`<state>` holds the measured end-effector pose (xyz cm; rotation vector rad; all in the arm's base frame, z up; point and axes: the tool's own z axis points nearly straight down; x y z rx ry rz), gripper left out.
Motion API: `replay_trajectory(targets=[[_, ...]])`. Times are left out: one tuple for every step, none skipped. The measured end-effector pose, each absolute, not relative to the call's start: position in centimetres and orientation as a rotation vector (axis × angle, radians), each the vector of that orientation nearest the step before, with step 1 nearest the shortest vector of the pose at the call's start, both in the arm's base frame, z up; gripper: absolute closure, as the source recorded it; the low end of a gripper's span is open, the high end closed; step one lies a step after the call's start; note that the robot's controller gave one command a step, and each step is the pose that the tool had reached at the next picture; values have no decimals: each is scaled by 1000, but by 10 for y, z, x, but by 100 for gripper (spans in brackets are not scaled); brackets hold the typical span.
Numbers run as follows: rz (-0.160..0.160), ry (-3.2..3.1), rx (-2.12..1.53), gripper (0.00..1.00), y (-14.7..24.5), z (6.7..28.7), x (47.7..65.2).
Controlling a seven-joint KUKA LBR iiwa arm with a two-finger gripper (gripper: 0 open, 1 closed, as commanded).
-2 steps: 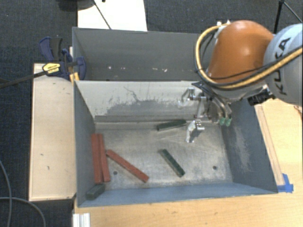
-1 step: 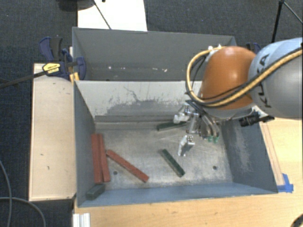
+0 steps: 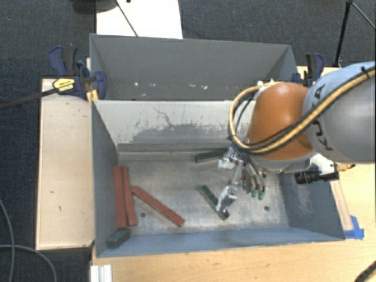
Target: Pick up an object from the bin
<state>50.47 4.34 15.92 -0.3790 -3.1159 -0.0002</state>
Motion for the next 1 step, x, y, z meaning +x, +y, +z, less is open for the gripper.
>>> replay_trajectory(targets=[[0, -3113, -413, 0, 43, 147, 481]])
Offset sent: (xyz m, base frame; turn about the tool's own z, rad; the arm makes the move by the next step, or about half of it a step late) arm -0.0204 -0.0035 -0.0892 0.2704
